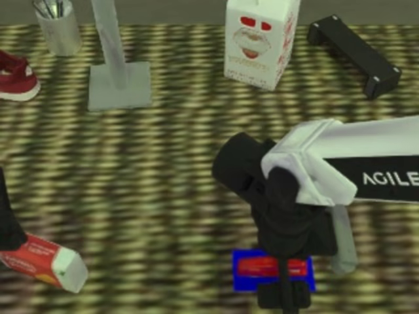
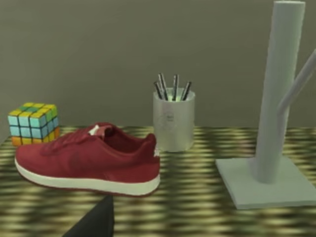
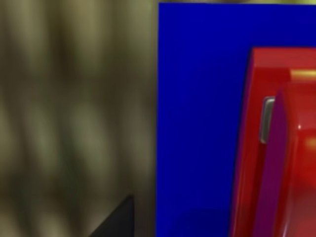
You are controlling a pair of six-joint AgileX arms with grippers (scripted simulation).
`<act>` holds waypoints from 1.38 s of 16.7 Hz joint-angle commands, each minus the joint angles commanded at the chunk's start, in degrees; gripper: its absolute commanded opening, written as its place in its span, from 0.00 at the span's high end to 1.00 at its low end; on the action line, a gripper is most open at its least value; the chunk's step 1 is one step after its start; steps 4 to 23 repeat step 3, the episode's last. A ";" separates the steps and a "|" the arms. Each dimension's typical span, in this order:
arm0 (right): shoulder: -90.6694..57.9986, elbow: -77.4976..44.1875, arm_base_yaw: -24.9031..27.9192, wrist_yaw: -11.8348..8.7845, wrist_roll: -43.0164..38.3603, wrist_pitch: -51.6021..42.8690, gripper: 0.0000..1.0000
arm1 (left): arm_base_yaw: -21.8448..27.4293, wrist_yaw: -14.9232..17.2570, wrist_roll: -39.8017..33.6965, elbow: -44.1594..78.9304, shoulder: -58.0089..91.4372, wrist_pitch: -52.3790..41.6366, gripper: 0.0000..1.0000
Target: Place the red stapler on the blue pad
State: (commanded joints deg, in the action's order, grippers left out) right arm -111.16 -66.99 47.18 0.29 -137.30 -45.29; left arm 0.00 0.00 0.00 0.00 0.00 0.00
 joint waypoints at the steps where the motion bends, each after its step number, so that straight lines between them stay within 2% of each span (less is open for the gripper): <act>1: 0.00 0.00 0.00 0.00 0.00 0.00 0.00 | 0.00 0.00 0.00 0.00 0.00 0.00 0.00; 23: 0.00 0.00 0.00 0.00 0.00 0.00 0.00 | 0.00 0.00 0.00 0.00 0.00 0.00 0.00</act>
